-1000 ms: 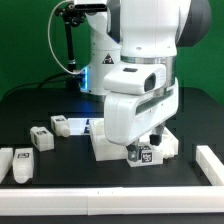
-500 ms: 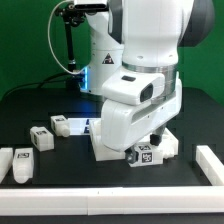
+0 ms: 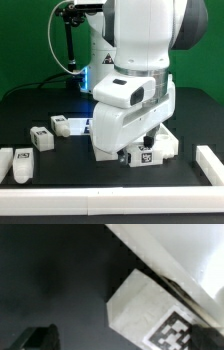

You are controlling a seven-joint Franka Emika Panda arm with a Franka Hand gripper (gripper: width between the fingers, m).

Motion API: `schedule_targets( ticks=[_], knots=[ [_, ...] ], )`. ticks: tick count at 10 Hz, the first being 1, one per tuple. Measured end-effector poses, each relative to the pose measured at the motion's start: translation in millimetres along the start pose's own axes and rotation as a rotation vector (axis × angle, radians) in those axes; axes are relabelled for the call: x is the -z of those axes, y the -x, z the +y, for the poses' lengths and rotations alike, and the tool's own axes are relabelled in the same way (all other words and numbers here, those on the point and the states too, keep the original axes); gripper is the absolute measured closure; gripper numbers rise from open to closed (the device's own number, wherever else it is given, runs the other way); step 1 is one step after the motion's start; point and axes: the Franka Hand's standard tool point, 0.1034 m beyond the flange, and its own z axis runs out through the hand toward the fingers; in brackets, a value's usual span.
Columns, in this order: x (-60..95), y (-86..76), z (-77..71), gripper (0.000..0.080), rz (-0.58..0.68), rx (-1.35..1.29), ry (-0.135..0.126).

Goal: Assemble one leg

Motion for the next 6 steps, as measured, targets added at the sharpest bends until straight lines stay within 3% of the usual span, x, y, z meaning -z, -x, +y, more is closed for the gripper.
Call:
schedule_targets(
  ticks=[3, 6],
  knots=[
    [1.4, -4.3, 10.5, 0.0150, 0.010, -0.005, 0.010],
    [6.1, -19.4, 29.8, 0.0150, 0.030, -0.008, 0.033]
  ],
)
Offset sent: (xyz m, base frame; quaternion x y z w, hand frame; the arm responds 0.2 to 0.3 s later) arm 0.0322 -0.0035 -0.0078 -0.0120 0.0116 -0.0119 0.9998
